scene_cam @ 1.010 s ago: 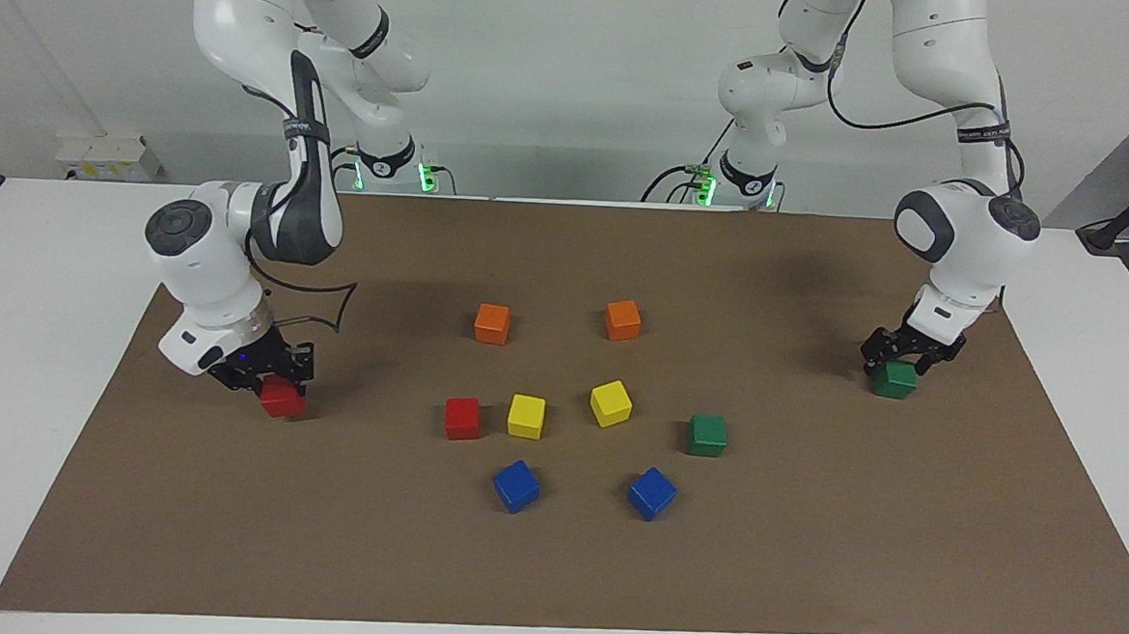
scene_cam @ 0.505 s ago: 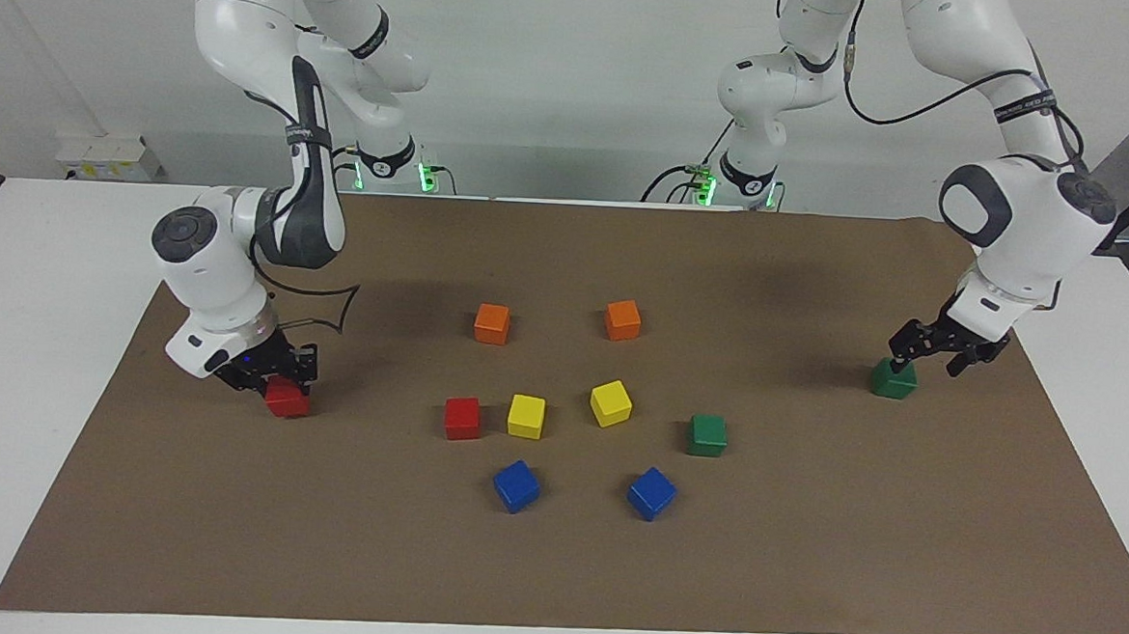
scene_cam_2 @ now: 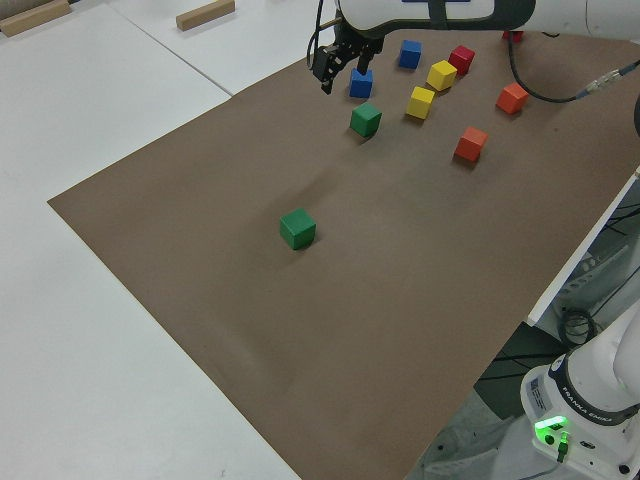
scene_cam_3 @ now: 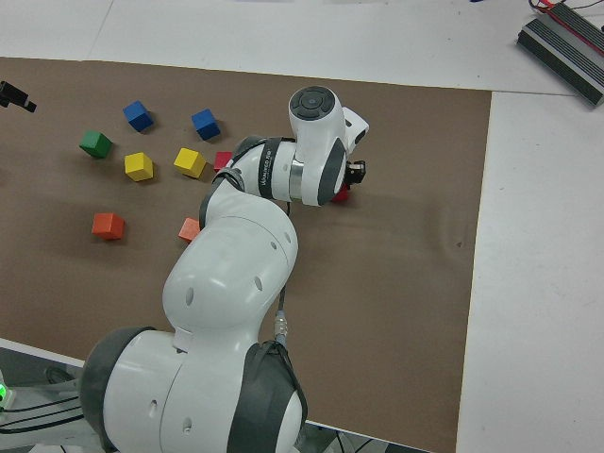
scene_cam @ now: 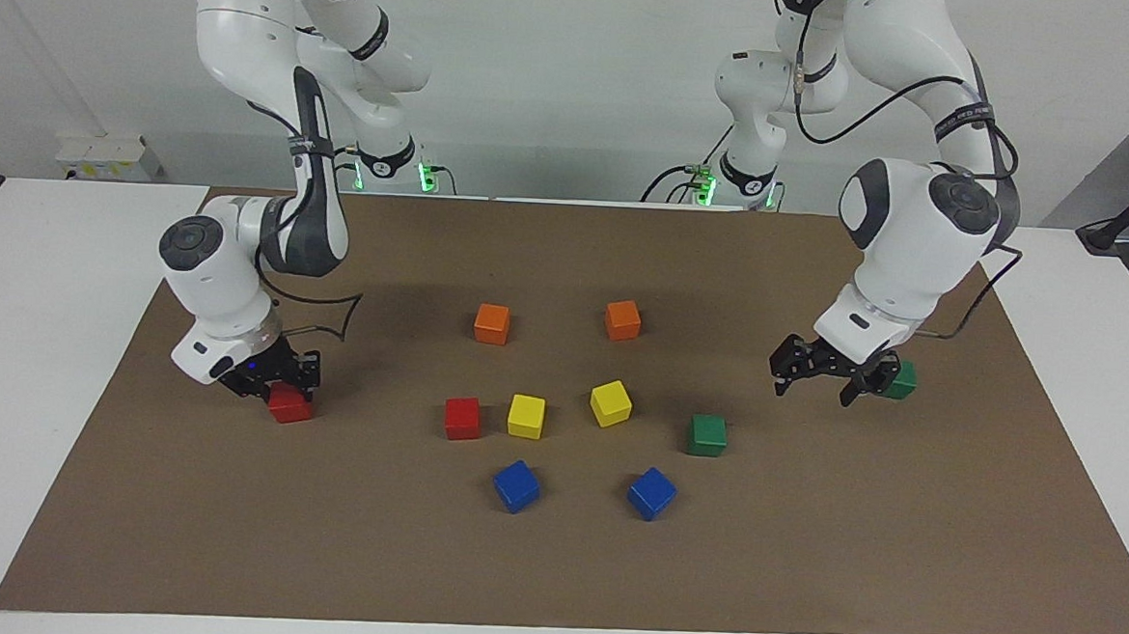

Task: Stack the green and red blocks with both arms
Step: 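Reach the left gripper to the other green while the right gripper reaches red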

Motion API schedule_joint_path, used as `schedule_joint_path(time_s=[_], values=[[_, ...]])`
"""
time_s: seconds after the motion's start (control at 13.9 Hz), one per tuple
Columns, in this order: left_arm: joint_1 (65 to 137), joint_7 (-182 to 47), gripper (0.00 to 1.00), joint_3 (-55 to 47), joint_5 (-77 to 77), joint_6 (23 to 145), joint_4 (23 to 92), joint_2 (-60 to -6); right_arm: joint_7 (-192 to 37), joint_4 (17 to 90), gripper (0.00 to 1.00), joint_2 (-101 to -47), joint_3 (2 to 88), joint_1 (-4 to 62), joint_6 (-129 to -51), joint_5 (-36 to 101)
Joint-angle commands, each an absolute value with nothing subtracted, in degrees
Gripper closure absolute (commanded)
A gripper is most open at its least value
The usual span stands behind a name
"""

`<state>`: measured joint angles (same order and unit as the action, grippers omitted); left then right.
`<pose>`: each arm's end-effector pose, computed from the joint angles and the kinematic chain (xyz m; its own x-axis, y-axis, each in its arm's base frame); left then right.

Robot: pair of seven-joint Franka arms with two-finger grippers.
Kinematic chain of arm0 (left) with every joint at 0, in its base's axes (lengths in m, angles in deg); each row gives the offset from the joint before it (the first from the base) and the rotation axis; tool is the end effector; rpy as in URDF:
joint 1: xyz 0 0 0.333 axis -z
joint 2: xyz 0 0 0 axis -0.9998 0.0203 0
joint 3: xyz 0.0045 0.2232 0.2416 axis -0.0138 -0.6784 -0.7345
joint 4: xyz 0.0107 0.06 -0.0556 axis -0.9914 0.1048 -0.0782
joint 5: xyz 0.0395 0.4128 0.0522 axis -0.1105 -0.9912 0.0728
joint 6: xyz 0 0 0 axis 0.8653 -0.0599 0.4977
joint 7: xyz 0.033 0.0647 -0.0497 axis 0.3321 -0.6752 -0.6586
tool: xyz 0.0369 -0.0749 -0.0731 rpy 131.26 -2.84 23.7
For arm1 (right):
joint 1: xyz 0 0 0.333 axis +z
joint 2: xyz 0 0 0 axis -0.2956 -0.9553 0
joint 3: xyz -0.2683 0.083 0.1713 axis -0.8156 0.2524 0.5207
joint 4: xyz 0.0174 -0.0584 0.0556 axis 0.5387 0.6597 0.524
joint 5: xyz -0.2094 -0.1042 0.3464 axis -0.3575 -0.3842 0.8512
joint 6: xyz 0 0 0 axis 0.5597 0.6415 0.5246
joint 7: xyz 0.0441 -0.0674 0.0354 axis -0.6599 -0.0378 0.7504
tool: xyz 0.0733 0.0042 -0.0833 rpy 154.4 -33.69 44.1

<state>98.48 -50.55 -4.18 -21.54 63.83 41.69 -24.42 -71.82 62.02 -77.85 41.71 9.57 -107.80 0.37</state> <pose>0.6774 -0.1457 0.4448 0.9724 -0.2041 0.1127 -0.2129 -0.9743 0.0729 0.6403 -0.0444 0.3008 0.9815 0.1815 0.0601 0.1814 -0.9834 0.0084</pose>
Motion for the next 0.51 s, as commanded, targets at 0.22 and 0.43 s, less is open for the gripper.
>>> schedule_joint_path(time_s=[0.22,0.43], values=[[104.3,-50.4,0.0,-5.0,-20.7,66.8,35.9,-16.3,-72.2,62.3,0.0,-77.6,41.9,9.1,-108.0,0.6],[105.4,-51.1,0.0,-5.1,-21.0,70.4,37.7,-14.4,-72.0,61.3,0.0,-75.9,42.0,9.0,-105.4,0.6]])
